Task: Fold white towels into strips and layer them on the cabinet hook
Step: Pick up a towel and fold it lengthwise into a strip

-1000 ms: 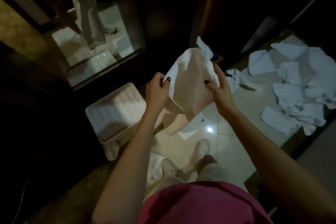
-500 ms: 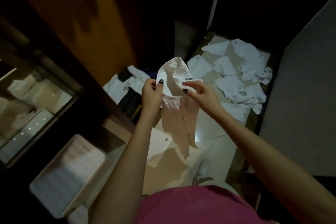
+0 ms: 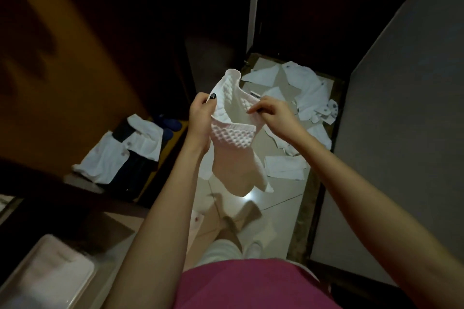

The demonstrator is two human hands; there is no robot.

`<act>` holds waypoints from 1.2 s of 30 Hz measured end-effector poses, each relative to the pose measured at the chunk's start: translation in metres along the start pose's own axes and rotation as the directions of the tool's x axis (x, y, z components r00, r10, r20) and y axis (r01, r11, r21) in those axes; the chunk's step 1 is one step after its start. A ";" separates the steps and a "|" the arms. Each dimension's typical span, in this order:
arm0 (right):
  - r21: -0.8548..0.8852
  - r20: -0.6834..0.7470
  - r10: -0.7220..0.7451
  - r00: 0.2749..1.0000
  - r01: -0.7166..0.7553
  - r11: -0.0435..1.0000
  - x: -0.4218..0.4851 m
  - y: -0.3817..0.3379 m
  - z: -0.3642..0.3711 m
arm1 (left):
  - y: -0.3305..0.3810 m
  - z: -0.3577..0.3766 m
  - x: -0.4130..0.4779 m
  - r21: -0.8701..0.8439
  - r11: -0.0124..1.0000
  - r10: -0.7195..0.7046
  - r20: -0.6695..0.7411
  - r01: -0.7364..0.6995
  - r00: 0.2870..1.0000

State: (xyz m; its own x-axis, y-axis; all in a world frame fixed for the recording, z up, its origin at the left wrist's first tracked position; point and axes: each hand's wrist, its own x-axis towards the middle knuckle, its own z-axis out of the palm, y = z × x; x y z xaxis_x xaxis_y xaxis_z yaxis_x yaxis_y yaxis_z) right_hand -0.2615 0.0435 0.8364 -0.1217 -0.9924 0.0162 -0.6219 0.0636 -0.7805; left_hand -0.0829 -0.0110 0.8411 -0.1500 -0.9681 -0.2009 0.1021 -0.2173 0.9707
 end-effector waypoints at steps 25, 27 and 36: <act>0.095 0.491 -0.112 0.864 0.075 0.993 0.302 0.020 -0.011 | 0.061 0.032 0.260 -0.269 0.963 -0.066 -0.269 -0.009 0.961; 0.092 0.536 -0.176 0.826 0.150 0.984 0.321 0.018 -0.013 | 0.066 0.030 0.271 -0.271 0.961 -0.065 -0.416 -0.056 0.907; 0.213 0.532 -0.421 0.734 0.365 0.906 0.393 0.000 -0.029 | 0.070 0.024 0.277 0.098 0.992 0.128 -0.835 -0.085 0.536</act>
State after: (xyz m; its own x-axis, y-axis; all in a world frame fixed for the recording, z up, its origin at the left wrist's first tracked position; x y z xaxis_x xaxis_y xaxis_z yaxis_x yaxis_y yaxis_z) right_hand -0.3315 -0.3440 0.8609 0.5844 -0.8114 0.0078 -0.4433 -0.3273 -0.8345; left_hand -0.1408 -0.2917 0.8564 0.7536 -0.6508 -0.0928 0.0177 -0.1210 0.9925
